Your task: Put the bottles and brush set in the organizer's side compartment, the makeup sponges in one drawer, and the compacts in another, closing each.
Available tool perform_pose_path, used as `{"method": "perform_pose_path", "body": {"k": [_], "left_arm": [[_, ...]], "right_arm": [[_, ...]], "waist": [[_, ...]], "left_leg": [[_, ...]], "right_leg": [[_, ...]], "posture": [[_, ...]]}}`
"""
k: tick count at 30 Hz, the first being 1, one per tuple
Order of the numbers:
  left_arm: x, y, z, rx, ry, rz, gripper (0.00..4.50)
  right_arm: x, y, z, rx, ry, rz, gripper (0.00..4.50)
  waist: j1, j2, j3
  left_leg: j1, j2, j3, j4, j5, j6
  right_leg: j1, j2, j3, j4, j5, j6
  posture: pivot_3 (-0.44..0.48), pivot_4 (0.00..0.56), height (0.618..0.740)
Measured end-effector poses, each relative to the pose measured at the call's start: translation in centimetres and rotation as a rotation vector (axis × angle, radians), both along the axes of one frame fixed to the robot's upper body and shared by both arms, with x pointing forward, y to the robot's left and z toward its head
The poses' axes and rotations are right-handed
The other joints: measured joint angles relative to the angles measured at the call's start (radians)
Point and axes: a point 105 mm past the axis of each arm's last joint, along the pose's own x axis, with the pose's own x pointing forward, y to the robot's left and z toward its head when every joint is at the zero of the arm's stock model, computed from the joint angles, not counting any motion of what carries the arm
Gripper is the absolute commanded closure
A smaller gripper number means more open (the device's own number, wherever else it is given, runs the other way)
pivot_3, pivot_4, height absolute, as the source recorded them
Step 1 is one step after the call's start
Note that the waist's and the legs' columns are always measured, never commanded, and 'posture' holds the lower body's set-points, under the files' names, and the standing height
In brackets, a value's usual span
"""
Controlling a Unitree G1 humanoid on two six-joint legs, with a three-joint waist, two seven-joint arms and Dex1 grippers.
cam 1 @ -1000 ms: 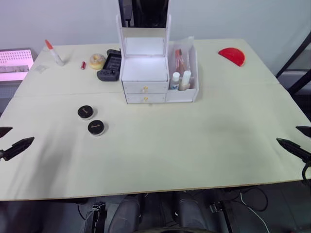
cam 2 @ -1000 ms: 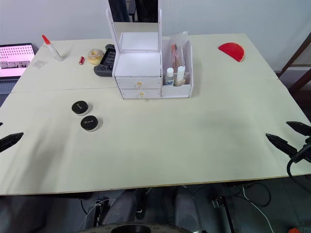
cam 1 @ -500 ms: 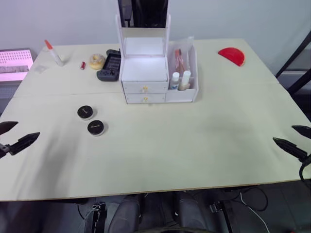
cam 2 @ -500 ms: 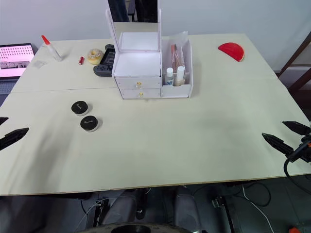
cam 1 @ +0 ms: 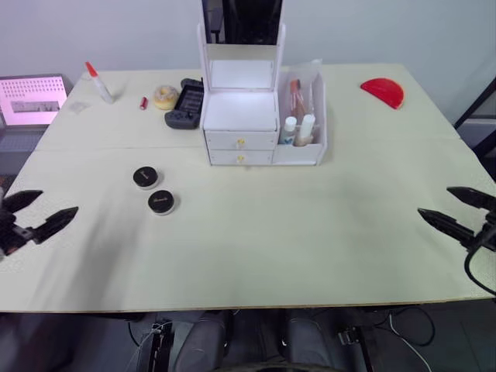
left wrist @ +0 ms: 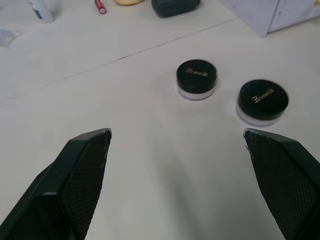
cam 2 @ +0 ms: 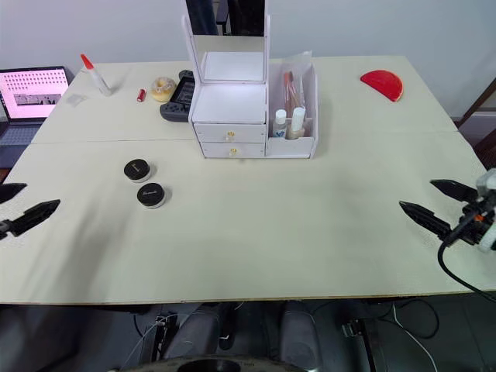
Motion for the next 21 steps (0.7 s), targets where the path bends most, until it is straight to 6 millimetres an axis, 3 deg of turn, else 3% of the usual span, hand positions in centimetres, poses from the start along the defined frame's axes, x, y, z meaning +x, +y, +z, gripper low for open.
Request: {"method": "perform_pose_path", "body": {"k": [7,11,16,21], "left_arm": [[2.3,-7.9,-3.4,-0.211,-0.090,0.080,0.05],[2.9,-15.1,-4.8,-0.289,-0.084,0.007,0.05],[3.7,-19.8,-4.9,-0.264,-0.131,-0.022,0.05],[6.5,-24.0,-5.5,-0.227,-0.177,0.026,0.05]], "right_arm": [[2.6,7.0,3.3,0.029,-0.093,0.206,0.00],[3.7,10.9,4.8,0.030,-0.140,0.322,0.00],[4.9,12.4,4.5,0.064,-0.122,0.359,0.00],[5.3,13.6,4.7,0.060,-0.115,0.402,0.00]], "waist": [[0.004,-0.001,0.000],[0.004,-0.006,0.000],[0.019,-0.006,0.000],[0.032,-0.006,0.000]], "left_leg": [[0.001,-0.001,0.001,0.003,0.001,0.001],[0.001,-0.001,0.001,0.004,0.002,0.002],[0.000,-0.001,0.002,0.003,0.002,0.003],[0.000,-0.001,0.002,0.004,0.002,0.003]], "right_leg": [[0.002,0.001,0.000,-0.001,0.007,-0.001],[0.003,0.002,0.000,-0.002,0.008,0.000],[0.003,0.003,0.000,-0.003,0.006,-0.003],[0.004,0.003,-0.001,-0.003,0.007,-0.001]], "posture": [[0.000,0.150,0.738],[0.000,0.150,0.738],[0.000,0.150,0.738],[0.000,0.150,0.738]]}}
